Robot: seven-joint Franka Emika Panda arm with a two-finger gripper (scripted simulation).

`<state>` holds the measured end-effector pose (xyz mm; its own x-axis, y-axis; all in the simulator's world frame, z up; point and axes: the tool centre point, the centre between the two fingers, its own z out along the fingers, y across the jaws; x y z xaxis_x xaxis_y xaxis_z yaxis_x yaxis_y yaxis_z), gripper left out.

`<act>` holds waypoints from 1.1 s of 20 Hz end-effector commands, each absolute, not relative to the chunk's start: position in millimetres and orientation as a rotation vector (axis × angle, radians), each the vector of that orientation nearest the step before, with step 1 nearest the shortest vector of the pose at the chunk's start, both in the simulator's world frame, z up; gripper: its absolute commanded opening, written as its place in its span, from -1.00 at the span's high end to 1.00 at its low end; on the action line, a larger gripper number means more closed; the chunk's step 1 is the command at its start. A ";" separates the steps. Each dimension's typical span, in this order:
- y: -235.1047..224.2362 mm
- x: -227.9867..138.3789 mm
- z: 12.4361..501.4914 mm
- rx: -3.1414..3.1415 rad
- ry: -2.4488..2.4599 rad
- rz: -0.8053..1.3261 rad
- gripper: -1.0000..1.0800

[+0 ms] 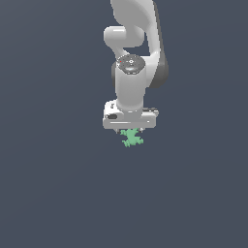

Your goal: Pick up the object and move it to a goal position.

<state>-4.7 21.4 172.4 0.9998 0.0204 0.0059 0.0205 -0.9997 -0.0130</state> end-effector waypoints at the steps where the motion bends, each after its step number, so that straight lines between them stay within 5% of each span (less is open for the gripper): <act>1: 17.3 -4.3 172.2 -3.126 -0.010 -0.010 -0.92; 22: 31.7 -48.5 97.9 -3.130 -0.265 -0.003 -0.92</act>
<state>-41.7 29.7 107.3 0.9892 0.1462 0.0025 0.1462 -0.9893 -0.0013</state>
